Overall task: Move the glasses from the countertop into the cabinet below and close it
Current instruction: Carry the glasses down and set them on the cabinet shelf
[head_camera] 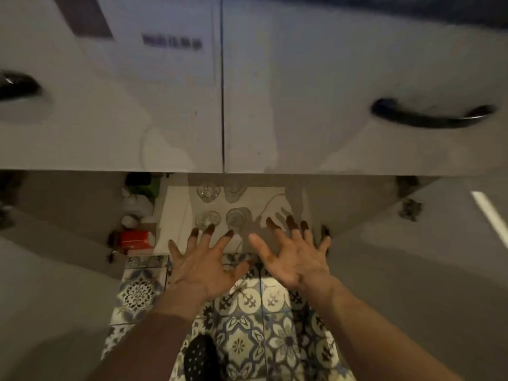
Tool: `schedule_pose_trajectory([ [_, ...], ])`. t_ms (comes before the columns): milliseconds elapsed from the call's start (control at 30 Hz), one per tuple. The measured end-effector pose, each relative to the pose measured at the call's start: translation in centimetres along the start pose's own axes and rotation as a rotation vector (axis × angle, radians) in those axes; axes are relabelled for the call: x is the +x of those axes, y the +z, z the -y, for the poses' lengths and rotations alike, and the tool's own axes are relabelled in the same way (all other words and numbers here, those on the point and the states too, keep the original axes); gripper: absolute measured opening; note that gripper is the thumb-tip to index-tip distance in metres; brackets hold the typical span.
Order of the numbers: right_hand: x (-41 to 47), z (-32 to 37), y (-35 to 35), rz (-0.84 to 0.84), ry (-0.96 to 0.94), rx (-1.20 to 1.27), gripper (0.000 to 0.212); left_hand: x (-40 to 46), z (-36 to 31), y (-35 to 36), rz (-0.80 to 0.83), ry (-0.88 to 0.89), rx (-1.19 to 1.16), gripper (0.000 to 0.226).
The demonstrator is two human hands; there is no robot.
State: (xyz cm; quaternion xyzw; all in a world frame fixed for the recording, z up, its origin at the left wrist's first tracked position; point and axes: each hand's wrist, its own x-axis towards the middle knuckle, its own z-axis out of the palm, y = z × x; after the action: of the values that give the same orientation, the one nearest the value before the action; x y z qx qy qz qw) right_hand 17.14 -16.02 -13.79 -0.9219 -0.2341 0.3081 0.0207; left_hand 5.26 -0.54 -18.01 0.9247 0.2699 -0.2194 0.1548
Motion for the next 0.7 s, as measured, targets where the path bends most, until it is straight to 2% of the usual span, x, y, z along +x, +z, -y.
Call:
schedule_pose_trajectory([
  [200, -8.0, -1.2, -3.8, -0.059, -0.039, 0.049, 0.099, -7.5, -3.1, -4.2, -0.045, -0.002, -0.006, 0.098],
  [467, -20.2, -4.0, -6.6, -0.030, -0.055, -0.001, 0.103, -19.3, -6.4, -8.9, -0.085, 0.014, 0.014, 0.102],
  [700, -26.3, -2.7, -6.9, -0.060, -0.089, 0.023, 0.101, -25.0, -6.6, -11.6, -0.034, 0.048, 0.049, 0.116],
])
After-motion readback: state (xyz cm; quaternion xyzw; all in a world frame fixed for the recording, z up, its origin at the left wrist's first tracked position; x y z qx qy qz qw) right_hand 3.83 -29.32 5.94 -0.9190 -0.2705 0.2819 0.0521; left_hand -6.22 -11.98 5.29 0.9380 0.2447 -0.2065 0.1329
